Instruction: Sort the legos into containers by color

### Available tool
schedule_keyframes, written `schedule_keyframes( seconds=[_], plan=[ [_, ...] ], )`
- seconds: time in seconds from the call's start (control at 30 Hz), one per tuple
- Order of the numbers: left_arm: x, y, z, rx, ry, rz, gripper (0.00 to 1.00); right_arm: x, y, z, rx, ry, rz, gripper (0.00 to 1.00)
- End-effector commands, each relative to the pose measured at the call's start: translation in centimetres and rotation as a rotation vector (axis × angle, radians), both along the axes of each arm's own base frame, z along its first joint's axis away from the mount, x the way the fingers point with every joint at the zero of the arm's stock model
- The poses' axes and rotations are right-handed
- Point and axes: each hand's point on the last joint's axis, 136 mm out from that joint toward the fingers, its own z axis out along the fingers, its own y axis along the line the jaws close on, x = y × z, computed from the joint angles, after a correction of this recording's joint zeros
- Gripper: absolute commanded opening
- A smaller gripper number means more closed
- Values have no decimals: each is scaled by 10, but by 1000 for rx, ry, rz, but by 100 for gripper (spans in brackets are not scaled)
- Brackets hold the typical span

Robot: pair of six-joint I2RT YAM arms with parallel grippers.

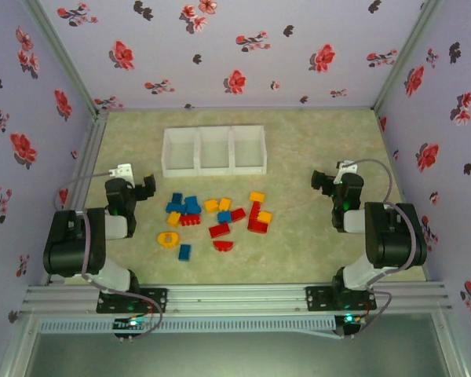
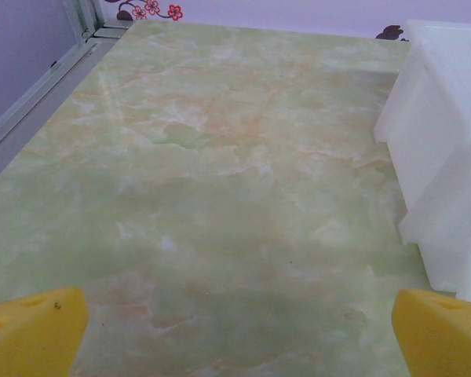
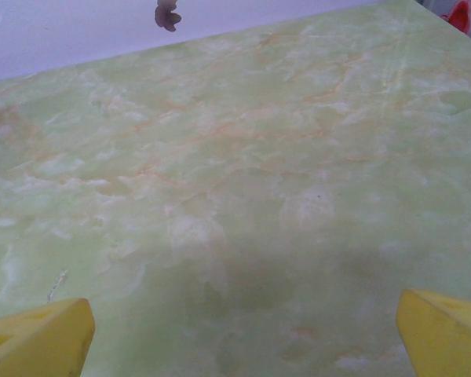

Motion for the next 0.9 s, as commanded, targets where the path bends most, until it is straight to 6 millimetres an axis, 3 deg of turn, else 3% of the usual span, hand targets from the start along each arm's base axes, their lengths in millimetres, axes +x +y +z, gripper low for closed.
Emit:
schedule_keyframes(
  seconds=[0.0, 0.5, 0.57, 0.63, 0.73, 0.87],
  plan=[
    [8, 0, 12, 17, -40, -6, 100, 3, 0, 9, -19, -35, 12, 99],
    [8, 0, 12, 19, -38, -8, 100, 3, 0, 9, -19, -38, 7, 99],
    [9, 0, 12, 20, -36, -9, 100, 1, -9, 11, -20, -40, -46, 99],
    [8, -1, 13, 25, -40, -13, 100, -5, -15, 20, -22, -65, -90, 99],
    [-3, -4, 34, 41, -89, -17, 100, -15, -24, 46, -32, -86, -141, 99],
    [-20, 9, 91, -10, -150, 87, 100, -31, -42, 103, -67, 0, -255, 99]
  ],
)
